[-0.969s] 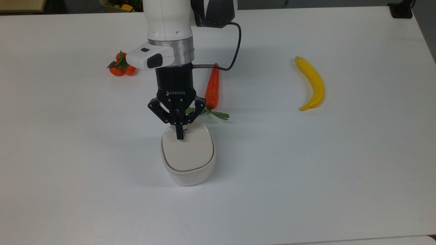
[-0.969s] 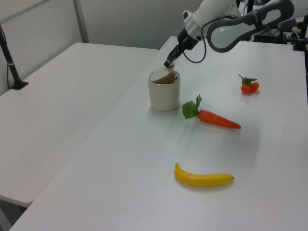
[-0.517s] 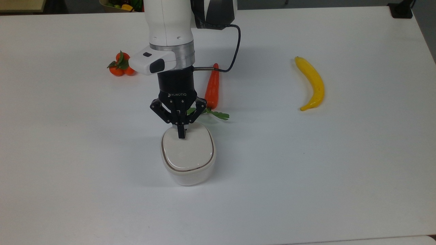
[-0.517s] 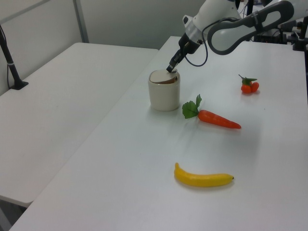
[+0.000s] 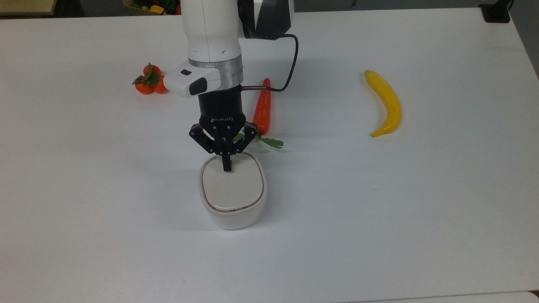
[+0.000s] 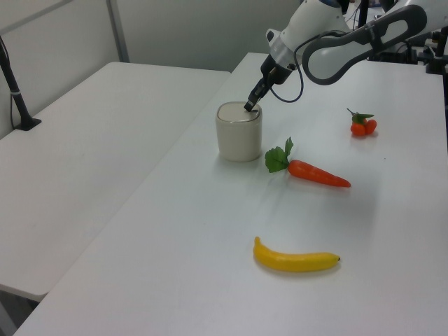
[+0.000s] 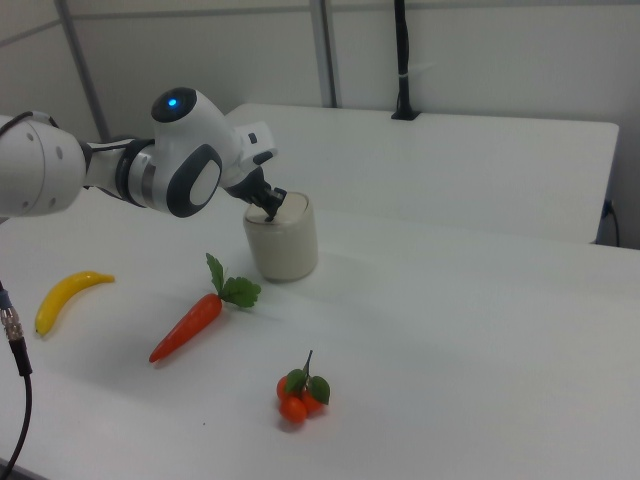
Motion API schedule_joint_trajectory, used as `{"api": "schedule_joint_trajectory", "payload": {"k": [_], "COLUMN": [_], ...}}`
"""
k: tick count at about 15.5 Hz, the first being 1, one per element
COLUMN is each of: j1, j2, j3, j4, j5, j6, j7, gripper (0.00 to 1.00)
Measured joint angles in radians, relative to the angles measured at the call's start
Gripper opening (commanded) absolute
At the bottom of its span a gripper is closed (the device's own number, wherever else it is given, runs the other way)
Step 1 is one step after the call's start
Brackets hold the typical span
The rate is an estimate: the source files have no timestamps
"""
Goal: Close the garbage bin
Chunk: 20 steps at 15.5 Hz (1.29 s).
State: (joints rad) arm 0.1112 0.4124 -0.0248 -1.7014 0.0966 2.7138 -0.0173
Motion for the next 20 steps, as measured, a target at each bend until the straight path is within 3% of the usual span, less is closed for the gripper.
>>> {"api": "schedule_joint_trajectory", "payload": {"k": [15, 18, 20], "j1": [-0.003, -0.009, -0.017], "j2": [-0.008, -0.059, -0.114], "j3": [0.000, 0.000, 0.000], "j4": [0.005, 0.018, 0.023], "j5": [-0.023, -0.022, -0.022], "j6": [-0.039, -0.143, -0.250], "j7": [0.000, 0.000, 0.000], "gripper": [0.00, 0.09, 0.30]}}
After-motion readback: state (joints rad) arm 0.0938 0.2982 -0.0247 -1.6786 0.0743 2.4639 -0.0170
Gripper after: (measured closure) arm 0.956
